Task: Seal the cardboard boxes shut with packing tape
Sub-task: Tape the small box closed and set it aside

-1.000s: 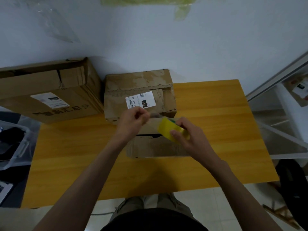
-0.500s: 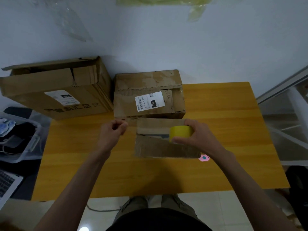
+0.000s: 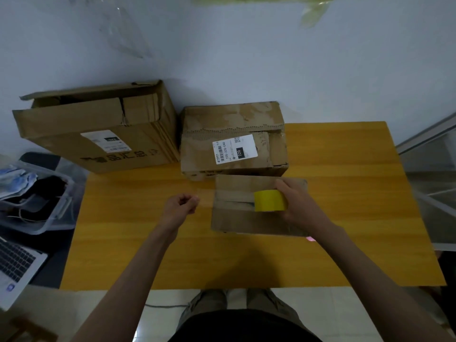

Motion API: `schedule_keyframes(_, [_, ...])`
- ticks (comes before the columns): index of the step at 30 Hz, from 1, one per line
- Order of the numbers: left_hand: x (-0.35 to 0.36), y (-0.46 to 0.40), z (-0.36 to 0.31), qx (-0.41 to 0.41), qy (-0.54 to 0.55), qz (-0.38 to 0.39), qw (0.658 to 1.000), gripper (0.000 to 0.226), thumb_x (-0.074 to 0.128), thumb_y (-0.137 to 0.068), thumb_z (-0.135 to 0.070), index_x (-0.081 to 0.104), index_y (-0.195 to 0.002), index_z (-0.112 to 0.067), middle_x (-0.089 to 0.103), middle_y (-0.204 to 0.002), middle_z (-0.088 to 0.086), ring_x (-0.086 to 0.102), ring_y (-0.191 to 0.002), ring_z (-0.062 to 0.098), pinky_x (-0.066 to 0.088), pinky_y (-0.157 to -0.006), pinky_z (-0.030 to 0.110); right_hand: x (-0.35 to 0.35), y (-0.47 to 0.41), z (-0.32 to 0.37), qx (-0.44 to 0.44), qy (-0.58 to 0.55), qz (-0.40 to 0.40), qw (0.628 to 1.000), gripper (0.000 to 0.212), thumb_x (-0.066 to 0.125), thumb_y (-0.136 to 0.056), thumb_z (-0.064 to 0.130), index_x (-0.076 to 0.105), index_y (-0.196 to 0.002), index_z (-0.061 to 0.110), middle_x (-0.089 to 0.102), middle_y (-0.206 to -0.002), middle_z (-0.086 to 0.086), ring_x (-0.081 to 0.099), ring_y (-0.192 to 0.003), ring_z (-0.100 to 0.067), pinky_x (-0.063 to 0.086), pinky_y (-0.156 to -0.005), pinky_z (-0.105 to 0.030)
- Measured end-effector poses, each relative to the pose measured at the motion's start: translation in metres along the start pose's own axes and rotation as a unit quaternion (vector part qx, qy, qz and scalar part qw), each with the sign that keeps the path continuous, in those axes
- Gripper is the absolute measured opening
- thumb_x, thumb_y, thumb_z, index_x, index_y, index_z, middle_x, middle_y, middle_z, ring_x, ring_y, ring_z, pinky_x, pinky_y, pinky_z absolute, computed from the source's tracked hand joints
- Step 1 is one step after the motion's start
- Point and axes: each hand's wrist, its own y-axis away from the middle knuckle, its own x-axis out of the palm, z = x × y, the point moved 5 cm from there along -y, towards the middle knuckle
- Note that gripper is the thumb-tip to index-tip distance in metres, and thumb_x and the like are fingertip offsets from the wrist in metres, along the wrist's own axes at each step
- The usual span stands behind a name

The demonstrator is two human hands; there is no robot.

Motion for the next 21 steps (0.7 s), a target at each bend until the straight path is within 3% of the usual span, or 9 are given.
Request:
schedule_keyframes(5, [0.008, -0.004, 0.014, -0.029, 0.015, 0.007, 0.999, 0.017, 0.058, -0.103, -0.018, 0.063, -0.093, -0.005, 0.053, -0.080, 0.005, 0.051, -0.076, 0.020, 0.045, -0.077, 0.034, 0.000, 0.011, 0.003, -0.021, 0.004, -0.034, 0.999, 0.031, 0.068, -0.079, -0.006, 0.054, -0.105, 0.004, 0.050, -0.107, -0.006, 0.039, -0.088, -0.013, 0.027, -0.062, -0.017])
schedule_keyframes(10, [0.001, -0.002, 0.010, -0.007, 0.044, -0.011, 0.999, 0.017, 0.056, -0.104, -0.017, 0.061, -0.092, -0.006, 0.053, -0.080, 0.004, 0.052, -0.075, 0.017, 0.047, -0.079, 0.033, 0.010, 0.011, -0.004, 0.014, -0.033, -0.061, 0.998, 0.032, 0.063, -0.081, -0.008, 0.051, -0.109, 0.003, 0.046, -0.100, -0.003, 0.045, -0.082, -0.021, 0.032, -0.058, -0.029])
schedule_keyframes(14, [0.000, 0.008, -0.019, 0.043, 0.072, 0.001, 0.996, 0.019, 0.052, -0.106, -0.020, 0.056, -0.088, -0.014, 0.050, -0.081, 0.001, 0.053, -0.076, 0.015, 0.049, -0.080, 0.028, 0.015, 0.016, -0.024, 0.058, -0.141, -0.105, 0.983, 0.031, 0.055, -0.082, 0.002, 0.045, -0.105, 0.021, 0.047, -0.093, 0.008, 0.046, -0.080, -0.006, 0.030, -0.062, -0.027])
schedule_keyframes(18, [0.014, 0.022, -0.060, 0.107, 0.081, 0.024, 0.991, 0.014, 0.052, -0.105, -0.018, 0.059, -0.094, -0.013, 0.054, -0.081, 0.001, 0.056, -0.074, 0.010, 0.053, -0.076, 0.023, 0.002, 0.025, -0.033, 0.117, -0.263, -0.159, 0.944, 0.026, 0.047, -0.092, -0.005, 0.045, -0.104, 0.018, 0.054, -0.091, -0.008, 0.053, -0.078, -0.023, 0.040, -0.059, -0.044])
schedule_keyframes(21, [0.027, 0.028, -0.086, 0.143, 0.094, 0.032, 0.985, 0.015, 0.052, -0.105, -0.015, 0.059, -0.092, -0.012, 0.055, -0.078, -0.001, 0.056, -0.072, 0.009, 0.053, -0.075, 0.022, -0.013, 0.033, -0.030, 0.132, -0.348, -0.190, 0.909, 0.017, 0.046, -0.104, 0.003, 0.044, -0.104, 0.020, 0.054, -0.098, -0.006, 0.056, -0.085, -0.017, 0.046, -0.067, -0.043])
